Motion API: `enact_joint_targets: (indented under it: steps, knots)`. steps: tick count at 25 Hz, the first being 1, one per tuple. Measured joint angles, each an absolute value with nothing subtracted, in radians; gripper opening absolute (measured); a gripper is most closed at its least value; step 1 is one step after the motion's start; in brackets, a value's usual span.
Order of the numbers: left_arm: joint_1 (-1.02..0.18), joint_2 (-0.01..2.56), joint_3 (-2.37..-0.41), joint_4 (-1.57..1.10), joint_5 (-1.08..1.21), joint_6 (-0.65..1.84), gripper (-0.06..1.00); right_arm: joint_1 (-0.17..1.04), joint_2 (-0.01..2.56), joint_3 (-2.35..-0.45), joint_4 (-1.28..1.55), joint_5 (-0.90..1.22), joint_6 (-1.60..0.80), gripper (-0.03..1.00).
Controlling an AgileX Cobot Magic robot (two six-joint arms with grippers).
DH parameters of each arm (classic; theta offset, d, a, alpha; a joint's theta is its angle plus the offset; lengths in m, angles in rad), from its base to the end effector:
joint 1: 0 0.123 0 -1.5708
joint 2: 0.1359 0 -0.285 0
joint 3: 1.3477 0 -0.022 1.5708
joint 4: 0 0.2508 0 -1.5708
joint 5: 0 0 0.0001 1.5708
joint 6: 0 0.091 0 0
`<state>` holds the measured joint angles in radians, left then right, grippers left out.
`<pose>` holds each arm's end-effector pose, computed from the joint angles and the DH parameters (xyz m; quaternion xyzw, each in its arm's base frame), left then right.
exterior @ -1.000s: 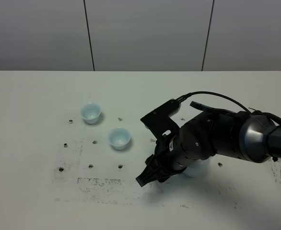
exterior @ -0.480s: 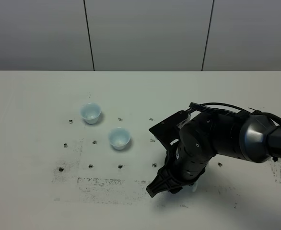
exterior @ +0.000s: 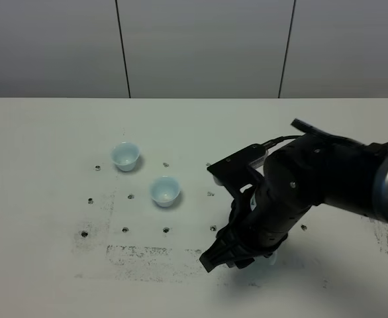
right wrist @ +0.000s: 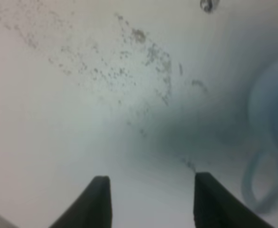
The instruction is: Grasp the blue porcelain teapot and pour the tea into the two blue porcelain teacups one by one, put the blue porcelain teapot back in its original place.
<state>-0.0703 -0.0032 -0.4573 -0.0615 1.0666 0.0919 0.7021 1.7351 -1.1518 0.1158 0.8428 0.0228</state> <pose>-0.0013 -0.0048 0.2650 0.0707 0.8615 -0.0253 0.5021 0.2517 0.2232 0.2070 -0.2990 0.9460 0.0852 0.0912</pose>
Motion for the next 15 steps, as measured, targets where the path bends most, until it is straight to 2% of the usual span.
enact_joint_targets:
  steps: [4, 9, 15]
  knots:
    - [-0.070, -0.003, -0.457, -0.061, 1.067, 0.092, 0.22, 0.656, 1.692, -1.152, 0.121, 0.870, 0.101, 0.41]
    - [-0.070, -0.003, -0.457, -0.061, 1.067, 0.092, 0.22, 0.664, 1.697, -1.146, 0.145, 0.860, 0.109, 0.41]
    - [-0.070, -0.003, -0.457, -0.061, 1.067, 0.092, 0.22, 0.692, 1.711, -1.040, 0.275, 0.680, 0.058, 0.41]
